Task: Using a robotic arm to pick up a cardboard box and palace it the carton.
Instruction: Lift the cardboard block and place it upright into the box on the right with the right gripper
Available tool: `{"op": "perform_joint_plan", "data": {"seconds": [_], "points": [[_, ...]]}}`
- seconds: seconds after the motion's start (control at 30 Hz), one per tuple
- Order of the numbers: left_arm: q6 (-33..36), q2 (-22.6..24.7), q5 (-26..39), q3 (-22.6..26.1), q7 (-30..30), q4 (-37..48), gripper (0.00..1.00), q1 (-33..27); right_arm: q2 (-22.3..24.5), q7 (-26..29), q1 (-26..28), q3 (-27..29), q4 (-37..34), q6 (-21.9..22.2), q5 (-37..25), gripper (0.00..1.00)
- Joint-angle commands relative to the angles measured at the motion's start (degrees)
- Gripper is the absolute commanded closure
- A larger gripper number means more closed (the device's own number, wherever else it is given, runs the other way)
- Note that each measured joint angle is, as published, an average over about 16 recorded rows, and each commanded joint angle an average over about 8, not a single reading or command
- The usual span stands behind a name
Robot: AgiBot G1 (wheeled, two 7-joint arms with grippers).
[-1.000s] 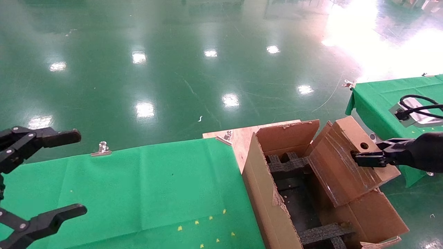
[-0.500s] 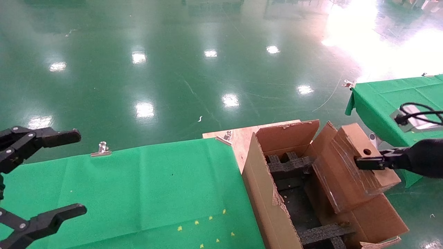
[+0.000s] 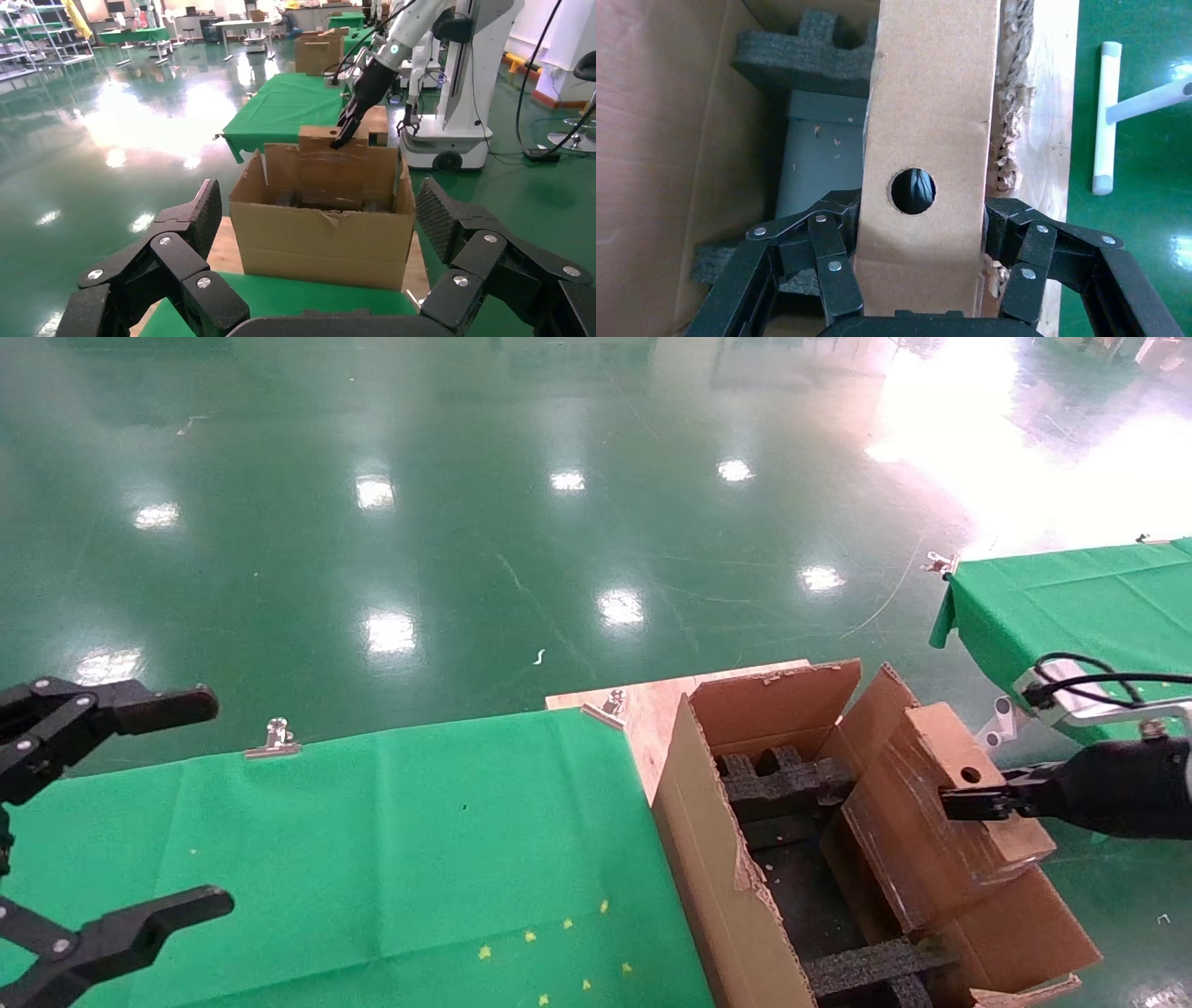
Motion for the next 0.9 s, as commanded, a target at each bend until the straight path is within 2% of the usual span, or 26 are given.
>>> {"op": "perform_joint_plan", "data": {"seconds": [0.03, 0.43, 0.9], "points": [[0.0, 0.0, 0.0, 0.0, 0.0, 0.0, 0.00, 0.0, -0.7, -0.5, -0.8, -0.4, -0.8, 0.9, 0.5, 1.00], [0.0, 0.0, 0.0, 0.0, 0.0, 0.0, 0.00, 0.0, -6.0, -4.2, -6.1, -2.0, -8.3, 5.6, 4.7, 1.00], [0.0, 0.0, 0.0, 0.0, 0.0, 0.0, 0.00, 0.0, -12.6, -9.8, -10.8, -2.2, -17.7, 7.0, 9.2, 1.00]]}}
